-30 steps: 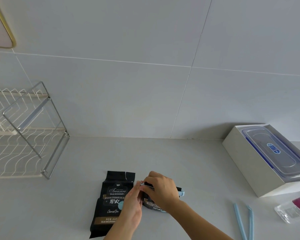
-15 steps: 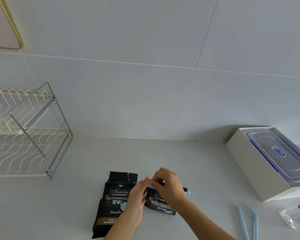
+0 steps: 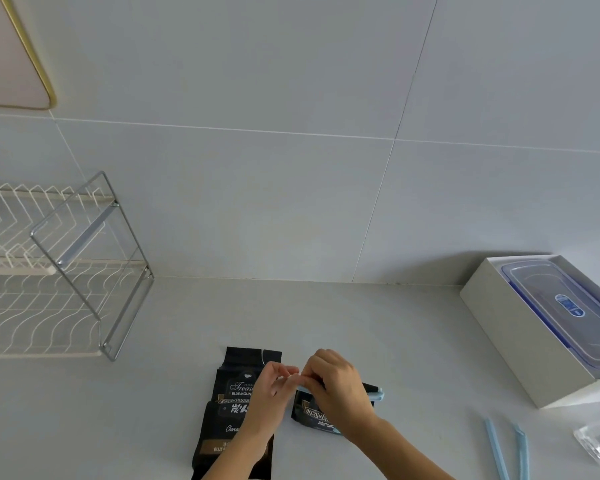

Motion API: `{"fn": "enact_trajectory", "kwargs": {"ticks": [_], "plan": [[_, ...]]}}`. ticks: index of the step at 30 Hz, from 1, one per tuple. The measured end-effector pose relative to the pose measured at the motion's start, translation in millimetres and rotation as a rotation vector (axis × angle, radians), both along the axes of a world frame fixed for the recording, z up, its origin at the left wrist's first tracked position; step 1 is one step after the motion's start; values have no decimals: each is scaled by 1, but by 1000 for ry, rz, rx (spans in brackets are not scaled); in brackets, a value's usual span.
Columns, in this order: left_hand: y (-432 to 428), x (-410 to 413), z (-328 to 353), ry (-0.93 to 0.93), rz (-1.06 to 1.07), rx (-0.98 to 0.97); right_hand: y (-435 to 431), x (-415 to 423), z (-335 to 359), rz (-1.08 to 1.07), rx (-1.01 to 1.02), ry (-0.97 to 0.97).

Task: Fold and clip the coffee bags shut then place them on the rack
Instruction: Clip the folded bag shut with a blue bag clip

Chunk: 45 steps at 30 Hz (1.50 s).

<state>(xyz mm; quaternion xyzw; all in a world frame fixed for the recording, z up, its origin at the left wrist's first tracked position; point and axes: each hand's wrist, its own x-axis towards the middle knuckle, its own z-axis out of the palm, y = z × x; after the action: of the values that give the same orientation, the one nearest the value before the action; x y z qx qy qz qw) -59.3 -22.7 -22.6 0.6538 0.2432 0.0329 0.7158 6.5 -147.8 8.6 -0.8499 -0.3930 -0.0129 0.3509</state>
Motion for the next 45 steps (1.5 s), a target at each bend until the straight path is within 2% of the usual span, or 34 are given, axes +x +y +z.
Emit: {"fn": "enact_trajectory", "kwargs": {"ticks": [4, 7, 10, 13, 16, 18, 24, 30, 35, 40, 45], "plan": [[3, -1, 4, -3, -50, 83, 0, 5, 7, 73, -88, 1], [7, 2, 8, 7, -116, 285, -5, 12, 18, 52, -98, 8], [2, 5, 21, -74, -103, 562, -25, 25, 22, -176, 92, 202], [-11, 16, 37, -200, -137, 753, -51, 33, 8, -431, 256, 432], [-33, 30, 49, -277, -372, 914, -61, 27, -10, -459, 282, 572], [-52, 34, 52, -294, -446, 976, -62, 22, -16, -442, 304, 633], [-61, 32, 39, -369, -466, 960, -63, 15, -15, -433, 416, 717], [-58, 33, 39, -378, -342, 904, -55, 8, -20, -405, 413, 730], [-62, 30, 37, -404, -320, 971, -54, 11, -21, -430, 357, 655], [-58, 26, 34, -412, -328, 967, -55, 8, -27, -432, 170, 575], [-57, 31, 38, -388, -349, 967, -52, 10, -27, -478, 201, 589]]}}
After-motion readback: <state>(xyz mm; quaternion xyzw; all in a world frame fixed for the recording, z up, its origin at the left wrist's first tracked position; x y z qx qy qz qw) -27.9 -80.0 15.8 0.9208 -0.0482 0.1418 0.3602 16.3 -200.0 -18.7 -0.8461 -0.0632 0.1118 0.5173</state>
